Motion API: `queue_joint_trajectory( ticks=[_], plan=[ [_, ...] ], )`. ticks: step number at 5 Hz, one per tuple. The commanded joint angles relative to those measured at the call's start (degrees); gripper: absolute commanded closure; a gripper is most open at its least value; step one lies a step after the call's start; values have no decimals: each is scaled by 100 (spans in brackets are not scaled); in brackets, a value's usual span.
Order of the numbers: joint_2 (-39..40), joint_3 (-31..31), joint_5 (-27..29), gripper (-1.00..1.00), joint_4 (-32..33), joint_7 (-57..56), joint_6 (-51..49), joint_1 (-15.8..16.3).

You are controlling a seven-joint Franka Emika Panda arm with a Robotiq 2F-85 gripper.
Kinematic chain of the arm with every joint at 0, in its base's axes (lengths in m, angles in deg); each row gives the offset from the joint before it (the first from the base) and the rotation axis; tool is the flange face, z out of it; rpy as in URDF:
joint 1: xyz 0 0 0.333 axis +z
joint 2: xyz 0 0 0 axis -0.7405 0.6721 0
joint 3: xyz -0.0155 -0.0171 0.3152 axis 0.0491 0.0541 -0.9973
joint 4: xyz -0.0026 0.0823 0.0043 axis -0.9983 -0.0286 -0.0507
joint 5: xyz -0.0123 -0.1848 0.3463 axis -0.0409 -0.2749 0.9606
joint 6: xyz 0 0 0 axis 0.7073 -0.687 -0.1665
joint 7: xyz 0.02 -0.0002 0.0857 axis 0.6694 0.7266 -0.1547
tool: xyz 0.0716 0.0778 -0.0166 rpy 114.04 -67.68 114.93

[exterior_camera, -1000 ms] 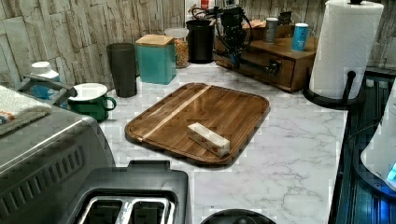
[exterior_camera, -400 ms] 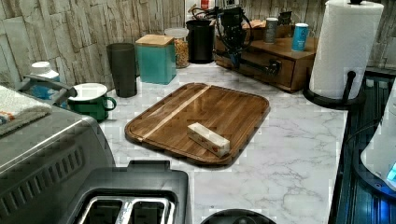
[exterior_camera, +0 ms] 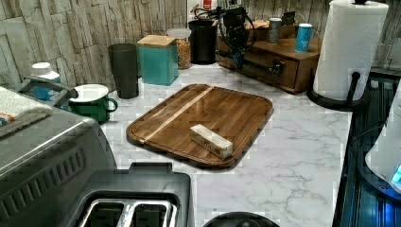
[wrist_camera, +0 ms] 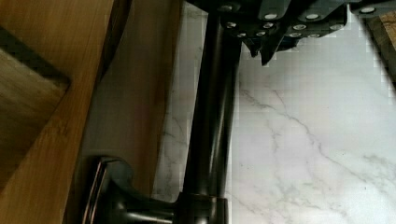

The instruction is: Close the drawer.

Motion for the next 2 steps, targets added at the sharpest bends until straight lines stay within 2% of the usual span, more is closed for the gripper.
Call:
queue_joint_trajectory(
  ticks=[1,2],
  plan=[
    [31,859,-356,100,-950,-255,476,-851],
    [36,898,-332,100,-949,-268,477,-818]
  ],
)
